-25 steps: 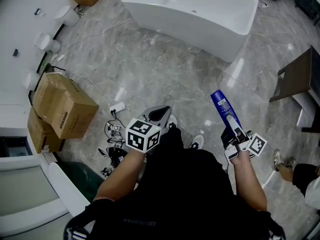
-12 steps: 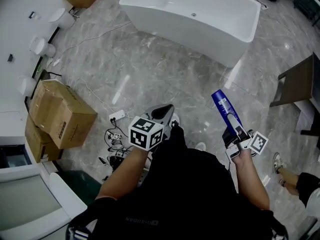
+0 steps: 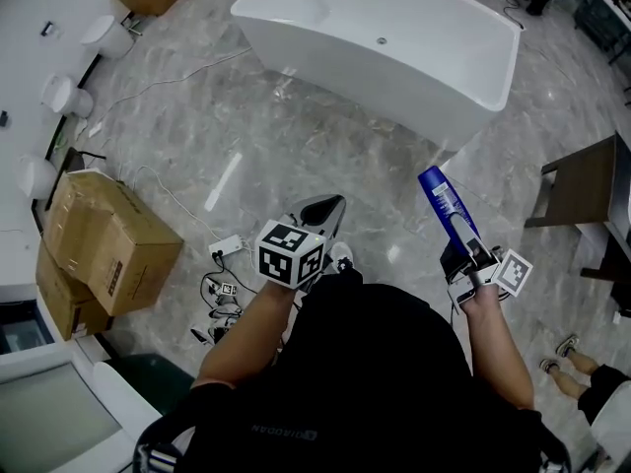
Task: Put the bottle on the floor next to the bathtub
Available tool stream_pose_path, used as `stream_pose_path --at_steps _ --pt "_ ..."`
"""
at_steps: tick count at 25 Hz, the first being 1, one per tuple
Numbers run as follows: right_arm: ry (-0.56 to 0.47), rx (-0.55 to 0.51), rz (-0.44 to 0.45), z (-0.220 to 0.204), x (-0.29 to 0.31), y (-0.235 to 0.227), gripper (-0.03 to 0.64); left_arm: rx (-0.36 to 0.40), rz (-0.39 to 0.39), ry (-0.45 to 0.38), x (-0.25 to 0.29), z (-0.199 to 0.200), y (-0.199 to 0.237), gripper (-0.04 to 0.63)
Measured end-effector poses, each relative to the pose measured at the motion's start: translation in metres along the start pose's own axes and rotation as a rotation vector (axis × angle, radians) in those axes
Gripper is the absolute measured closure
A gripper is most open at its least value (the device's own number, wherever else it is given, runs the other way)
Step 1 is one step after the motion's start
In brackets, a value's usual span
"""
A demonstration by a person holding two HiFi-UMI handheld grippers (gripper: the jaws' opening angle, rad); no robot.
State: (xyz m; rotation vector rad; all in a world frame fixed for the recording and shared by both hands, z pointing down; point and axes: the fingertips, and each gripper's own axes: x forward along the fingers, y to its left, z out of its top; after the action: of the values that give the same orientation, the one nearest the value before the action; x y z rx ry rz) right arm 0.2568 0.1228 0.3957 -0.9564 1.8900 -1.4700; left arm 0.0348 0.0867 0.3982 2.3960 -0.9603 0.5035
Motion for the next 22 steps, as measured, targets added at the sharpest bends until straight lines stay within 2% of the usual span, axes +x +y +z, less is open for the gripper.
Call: stream_pose_path --at_steps 7,12,16,22 --pt "-0.032 -0.030 -0.023 0.001 0.069 0.006 0.453 0.003 -0.023 -0.024 -0.004 0.024 0.078 0.578" --pt "-0.027 -0.028 -0.052 0.001 0.097 0.011 0.453 -0.005 -0.035 -0.047 0.003 0.038 0.109 0.577" --pt "-0.007 -0.007 -0.041 -0.004 0.124 0.014 0.453 -0.048 -0.037 -0.049 -0.003 0.035 0.127 0.578" --pt "0.026 -0.018 -0.026 0.001 0.159 0.005 0.453 -0.049 -0.006 -0.033 -0.003 0.036 0.153 0.578"
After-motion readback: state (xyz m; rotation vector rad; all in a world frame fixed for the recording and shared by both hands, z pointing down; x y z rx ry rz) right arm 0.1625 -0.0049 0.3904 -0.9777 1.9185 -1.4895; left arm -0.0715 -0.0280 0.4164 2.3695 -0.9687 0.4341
